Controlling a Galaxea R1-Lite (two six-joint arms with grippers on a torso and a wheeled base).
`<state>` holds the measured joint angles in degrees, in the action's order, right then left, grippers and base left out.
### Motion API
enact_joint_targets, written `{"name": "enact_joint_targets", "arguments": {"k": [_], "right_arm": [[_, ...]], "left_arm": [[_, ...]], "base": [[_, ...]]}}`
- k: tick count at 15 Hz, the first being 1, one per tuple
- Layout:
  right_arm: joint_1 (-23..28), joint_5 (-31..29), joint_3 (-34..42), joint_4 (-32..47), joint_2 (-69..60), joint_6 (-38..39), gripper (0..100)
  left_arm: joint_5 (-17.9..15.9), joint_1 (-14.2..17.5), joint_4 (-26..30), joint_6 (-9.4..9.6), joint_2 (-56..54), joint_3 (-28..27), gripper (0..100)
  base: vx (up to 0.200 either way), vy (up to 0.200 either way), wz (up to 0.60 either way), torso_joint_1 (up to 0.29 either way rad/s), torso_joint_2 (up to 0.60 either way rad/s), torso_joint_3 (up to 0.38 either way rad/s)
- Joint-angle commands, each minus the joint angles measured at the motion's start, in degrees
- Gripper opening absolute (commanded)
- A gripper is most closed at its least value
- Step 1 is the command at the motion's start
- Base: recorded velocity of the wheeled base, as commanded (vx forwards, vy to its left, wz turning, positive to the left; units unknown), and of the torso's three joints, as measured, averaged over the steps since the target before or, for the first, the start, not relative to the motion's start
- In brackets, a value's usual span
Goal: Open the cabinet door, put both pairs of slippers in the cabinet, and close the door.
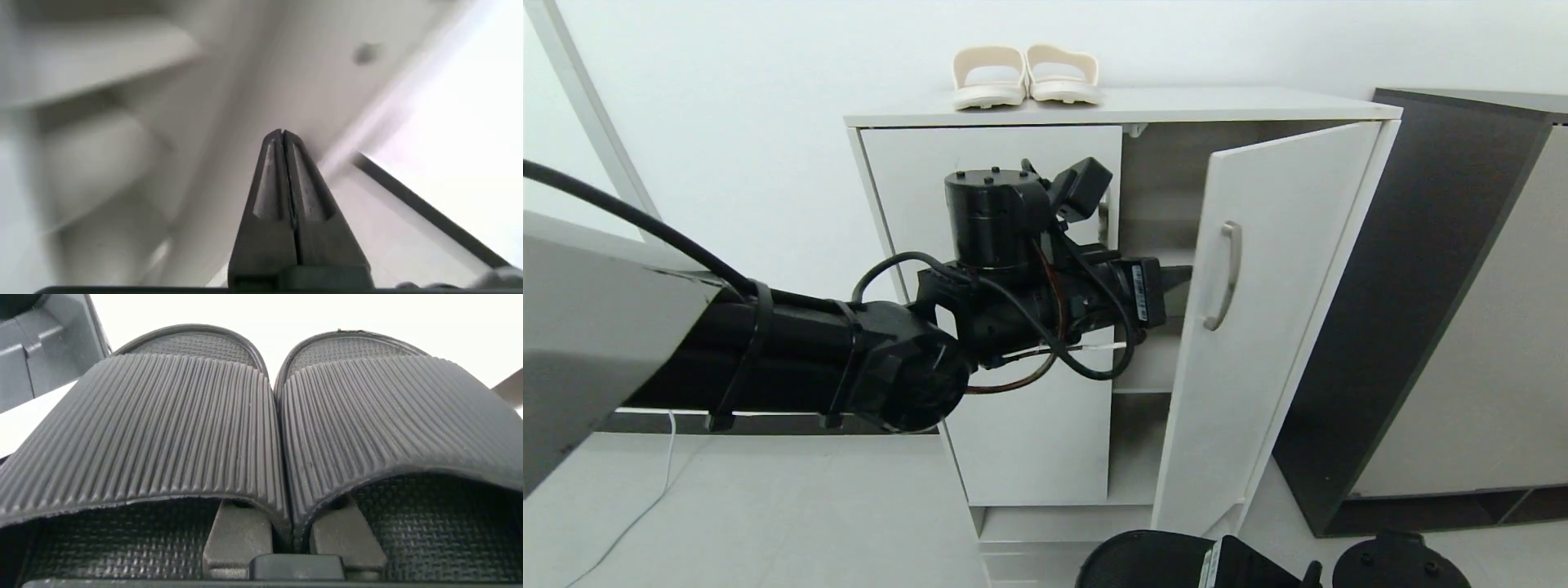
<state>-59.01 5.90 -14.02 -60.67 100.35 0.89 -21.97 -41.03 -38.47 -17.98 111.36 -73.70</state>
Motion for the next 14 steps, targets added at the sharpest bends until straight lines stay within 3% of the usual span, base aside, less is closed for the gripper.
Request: {"name": "enact_joint_targets", "arguments": {"k": [1, 5, 7, 8, 10, 12, 13, 14], "right_arm": [[-0.31, -0.01, 0.13, -0.24, 0.02, -0.01, 0], [-0.31, -0.10, -0.04, -0.85, 0.19, 0.08, 0], [1.27, -0.89, -1.98, -1.20, 1.60, 0.78, 0], [3.03, -3.18, -3.38, -1.20, 2.74, 1.04, 0], [6.90, -13.28, -8.22, -0.94, 5.29, 3.07, 0], [11.55, -19.00, -13.05, -0.85, 7.84, 3.24, 0], [12.78, -22.16, -15.51, -0.85, 8.72, 3.42, 0], [13.58, -25.15, -17.53, -0.76, 9.42, 3.86, 0]], "left_arm": [[-0.01, -2.65, -2.84, 0.58, -1.76, 3.04, 0], [0.79, -0.89, -3.27, 0.49, -2.03, 3.39, 0], [4.21, 0.96, -3.27, 0.49, -3.87, 4.18, 0], [6.15, 1.92, -3.27, 0.58, -6.16, 5.85, 0], [10.98, 3.94, -1.52, 1.28, -16.18, 12.80, 0], [18.36, 6.14, 7.36, 6.12, -30.59, 22.82, 0], [23.46, 6.76, 12.46, 9.54, -39.47, 27.30, 0], [28.38, 6.84, 16.76, 11.39, -48.08, 30.99, 0]], "base": [[-0.200, 0.000, 0.00, -0.002, 0.01, 0.002], [-0.150, 0.000, 0.00, 0.003, 0.00, 0.007], [0.000, 0.000, 0.00, 0.000, 0.00, 0.000], [0.000, 0.000, 0.00, 0.000, 0.00, 0.000], [0.000, 0.000, 0.00, 0.000, 0.00, 0.000], [0.000, 0.000, 0.00, 0.000, 0.00, 0.000], [0.000, 0.000, 0.00, 0.000, 0.00, 0.000], [0.000, 0.000, 0.00, 0.000, 0.00, 0.000]]}}
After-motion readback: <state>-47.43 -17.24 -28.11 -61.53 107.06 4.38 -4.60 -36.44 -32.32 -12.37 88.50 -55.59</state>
